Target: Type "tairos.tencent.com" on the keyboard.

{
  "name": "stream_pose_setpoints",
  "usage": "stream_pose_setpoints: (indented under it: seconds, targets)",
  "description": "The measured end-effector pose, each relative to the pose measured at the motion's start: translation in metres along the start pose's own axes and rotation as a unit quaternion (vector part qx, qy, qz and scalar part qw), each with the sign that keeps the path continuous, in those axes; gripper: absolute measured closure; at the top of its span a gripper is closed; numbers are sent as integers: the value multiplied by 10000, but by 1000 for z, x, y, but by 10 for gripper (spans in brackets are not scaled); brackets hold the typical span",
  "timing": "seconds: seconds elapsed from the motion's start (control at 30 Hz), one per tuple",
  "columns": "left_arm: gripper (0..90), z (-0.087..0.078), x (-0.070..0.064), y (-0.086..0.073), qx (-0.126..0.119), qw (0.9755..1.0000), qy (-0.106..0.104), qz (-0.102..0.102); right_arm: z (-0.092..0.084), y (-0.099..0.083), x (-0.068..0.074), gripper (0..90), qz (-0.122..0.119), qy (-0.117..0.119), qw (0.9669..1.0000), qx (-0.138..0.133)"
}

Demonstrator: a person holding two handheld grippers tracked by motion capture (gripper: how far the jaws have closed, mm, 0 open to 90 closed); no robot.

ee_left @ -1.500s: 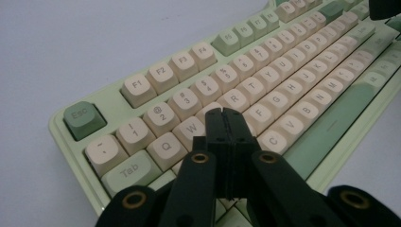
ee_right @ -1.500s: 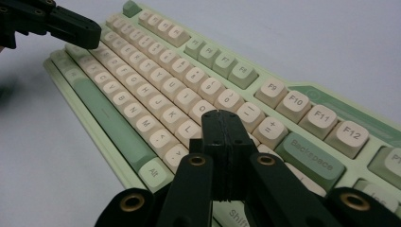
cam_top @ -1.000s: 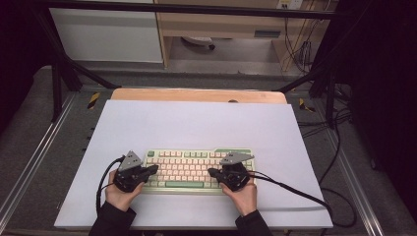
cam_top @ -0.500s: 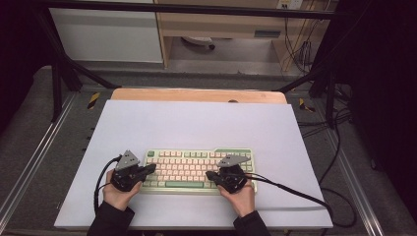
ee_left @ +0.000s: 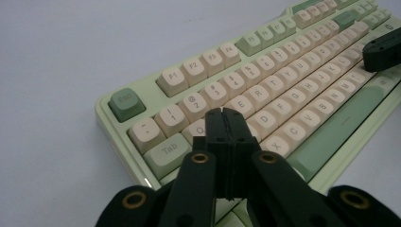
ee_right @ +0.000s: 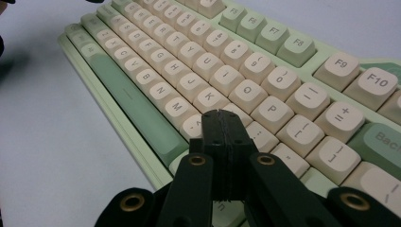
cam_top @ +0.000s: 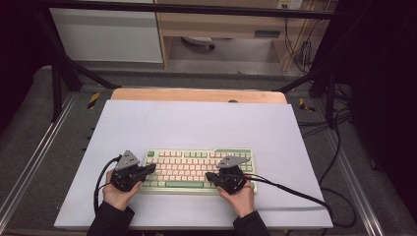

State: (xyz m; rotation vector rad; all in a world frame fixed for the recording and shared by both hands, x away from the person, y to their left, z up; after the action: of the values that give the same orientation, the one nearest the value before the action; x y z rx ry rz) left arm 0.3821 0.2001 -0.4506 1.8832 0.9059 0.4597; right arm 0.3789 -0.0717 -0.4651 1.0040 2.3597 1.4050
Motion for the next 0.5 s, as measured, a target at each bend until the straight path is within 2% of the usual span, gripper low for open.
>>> stream_pose_setpoints:
  seconds: [0.33, 0.5]
  targets:
    - [900, 0, 0, 0, -11, 10000, -3, -1, 1, -2, 0, 900, -26, -30, 10000, 53]
    - [900, -1, 0, 0, -16, 10000, -8, 2, -3, 2, -1, 900, -39, -56, 10000, -41]
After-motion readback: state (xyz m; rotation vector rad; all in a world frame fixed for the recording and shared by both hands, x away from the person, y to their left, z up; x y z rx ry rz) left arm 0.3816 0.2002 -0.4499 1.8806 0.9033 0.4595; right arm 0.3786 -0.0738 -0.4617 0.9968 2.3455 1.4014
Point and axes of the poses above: each handheld gripper's, and its own axes: z roughly forward along the jaws, y roughly out of its top, x roughly to its left, the point moved 5 cm from there along z, roughly forward along the jaws, and after that the axes turned 7 degrees about -x, right-handed, at the moved point
